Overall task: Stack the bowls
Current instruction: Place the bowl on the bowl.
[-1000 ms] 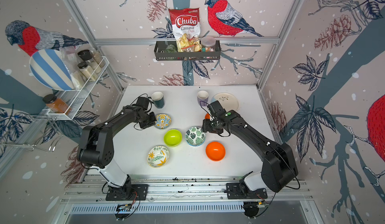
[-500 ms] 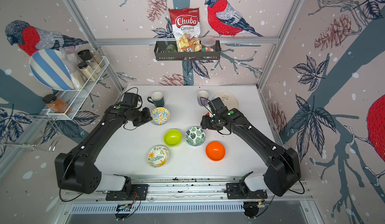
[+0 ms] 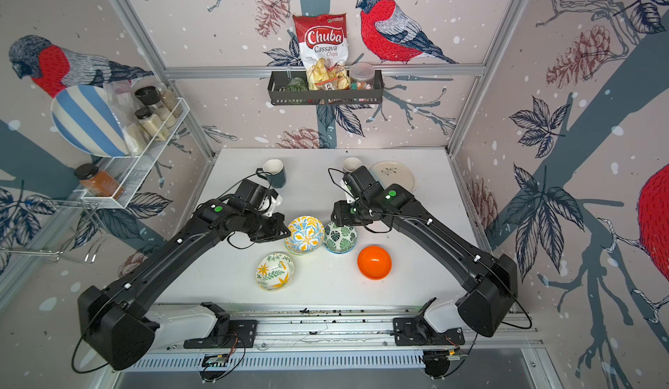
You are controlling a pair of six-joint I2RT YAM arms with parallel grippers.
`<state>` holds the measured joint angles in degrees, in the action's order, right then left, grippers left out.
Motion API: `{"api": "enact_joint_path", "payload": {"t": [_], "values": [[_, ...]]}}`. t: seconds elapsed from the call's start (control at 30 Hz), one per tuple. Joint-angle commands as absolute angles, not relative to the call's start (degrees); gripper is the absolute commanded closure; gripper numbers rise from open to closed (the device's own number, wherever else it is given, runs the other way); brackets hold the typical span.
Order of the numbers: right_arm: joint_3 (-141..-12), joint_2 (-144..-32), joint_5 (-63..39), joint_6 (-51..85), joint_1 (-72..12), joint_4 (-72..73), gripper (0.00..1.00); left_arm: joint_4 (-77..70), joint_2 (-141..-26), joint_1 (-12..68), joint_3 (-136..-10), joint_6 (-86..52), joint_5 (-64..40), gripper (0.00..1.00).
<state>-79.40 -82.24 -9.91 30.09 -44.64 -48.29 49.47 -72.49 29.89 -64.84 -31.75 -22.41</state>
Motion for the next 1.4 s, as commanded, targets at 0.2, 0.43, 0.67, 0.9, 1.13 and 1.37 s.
{"api": "enact_joint_path", "payload": {"t": [0.2, 0.43, 0.67, 0.9, 1.13, 1.37], "values": [[-79.8, -85.0, -12.9, 31.0, -46.2, -49.5, 0.56, 45.8, -73.9, 31.8, -65.3, -32.8, -22.0, 1.00], [-79.6, -87.2, -15.0, 31.0, -47.0, -49.3, 0.66, 45.3, -74.2, 32.2, -65.3, -33.0, -22.0, 1.00], [-79.6, -88.7, -16.1, 31.4, -47.8, -49.1, 0.74, 45.4, -74.3, 32.2, -65.1, -32.8, -21.7, 1.00], [-79.4, -89.3, -17.9, 31.8, -47.9, -48.6, 0.86, 44.9, -74.0, 32.2, -64.9, -32.8, -22.0, 1.00], [-78.4, -89.4, -18.9, 32.5, -47.9, -47.9, 0.90, 44.1, -73.9, 32.2, -64.5, -33.0, -22.3, 1.00], [-77.3, -88.6, -20.1, 33.4, -47.2, -46.6, 1.00, 43.6, -73.0, 32.1, -64.3, -33.3, -22.3, 0.99]]}}
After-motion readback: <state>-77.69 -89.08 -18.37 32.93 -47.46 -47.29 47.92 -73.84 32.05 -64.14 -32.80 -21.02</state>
